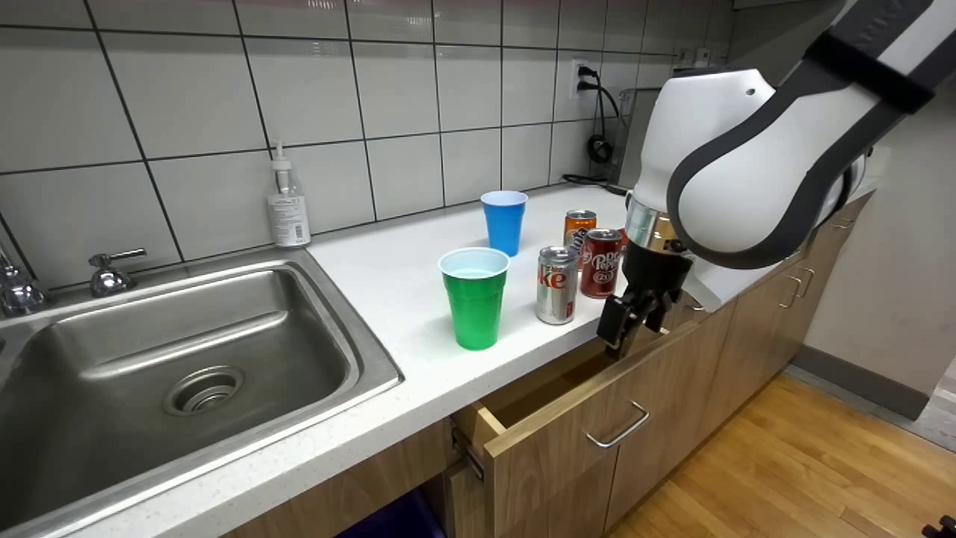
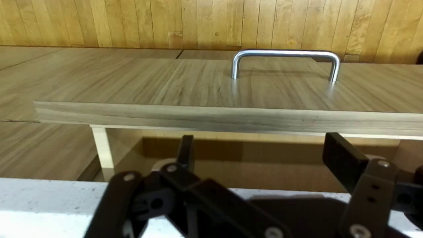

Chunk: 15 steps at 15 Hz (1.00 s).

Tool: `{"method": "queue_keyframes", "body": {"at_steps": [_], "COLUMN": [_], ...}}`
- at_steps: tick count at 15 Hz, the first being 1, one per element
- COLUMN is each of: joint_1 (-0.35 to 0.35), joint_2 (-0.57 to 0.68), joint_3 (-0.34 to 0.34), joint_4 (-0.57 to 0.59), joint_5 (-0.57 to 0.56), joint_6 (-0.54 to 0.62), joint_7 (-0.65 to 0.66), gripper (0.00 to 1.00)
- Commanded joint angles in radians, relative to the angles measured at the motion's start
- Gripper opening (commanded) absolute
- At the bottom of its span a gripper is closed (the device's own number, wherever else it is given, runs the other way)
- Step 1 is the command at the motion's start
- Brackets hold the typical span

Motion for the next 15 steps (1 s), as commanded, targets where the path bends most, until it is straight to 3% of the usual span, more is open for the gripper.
{"method": "queue_keyframes", "body": {"at_steps": [1,15], "joint_1": [0.007,-0.005], "joint_2": [0.057,0.176], "joint_3": [0.001,0.012], "joint_4": [0.055,0.107], "joint_5": [-0.007,0.047], "joint_6": [0.027,0.088], "joint_7": [0.007,0.009], "gripper": [1.00,1.00]}}
